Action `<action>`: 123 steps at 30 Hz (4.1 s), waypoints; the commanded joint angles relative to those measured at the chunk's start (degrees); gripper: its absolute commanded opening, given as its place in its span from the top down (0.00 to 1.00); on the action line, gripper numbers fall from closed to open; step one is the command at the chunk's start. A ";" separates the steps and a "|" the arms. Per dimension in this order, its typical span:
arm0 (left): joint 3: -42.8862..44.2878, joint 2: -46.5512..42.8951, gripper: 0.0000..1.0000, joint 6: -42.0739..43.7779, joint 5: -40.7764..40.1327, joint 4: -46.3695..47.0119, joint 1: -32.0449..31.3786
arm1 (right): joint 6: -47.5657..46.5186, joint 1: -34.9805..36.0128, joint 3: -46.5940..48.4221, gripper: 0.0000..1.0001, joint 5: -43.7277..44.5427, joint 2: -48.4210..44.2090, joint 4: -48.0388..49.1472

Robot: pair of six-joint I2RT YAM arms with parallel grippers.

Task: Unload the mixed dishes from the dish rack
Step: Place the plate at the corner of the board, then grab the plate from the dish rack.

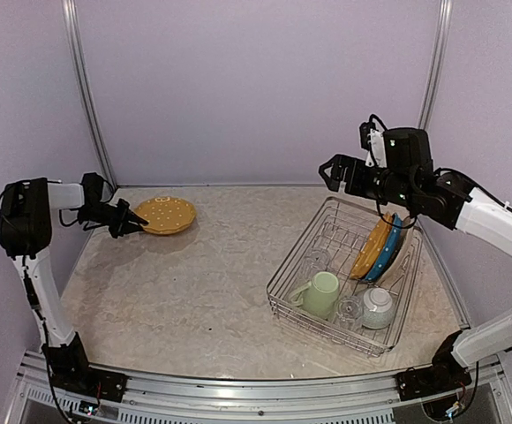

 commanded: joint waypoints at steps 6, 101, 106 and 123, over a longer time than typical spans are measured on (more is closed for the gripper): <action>3.21 3.04 1.00 0.96 2.09 3.11 -0.56 | -0.79 -0.23 -3.09 0.00 2.69 -2.65 -1.85; 3.16 -23.08 0.20 14.17 -14.59 -5.20 -23.72 | 33.08 -12.29 -2.49 0.59 24.61 6.03 -42.55; 3.03 -23.35 0.20 14.06 -14.24 -5.20 -23.76 | 35.87 -12.58 -2.34 0.69 24.86 8.53 -42.75; 2.85 -23.57 0.19 13.53 -13.37 -4.86 -23.14 | 37.47 -12.66 2.60 0.97 26.81 10.25 -48.52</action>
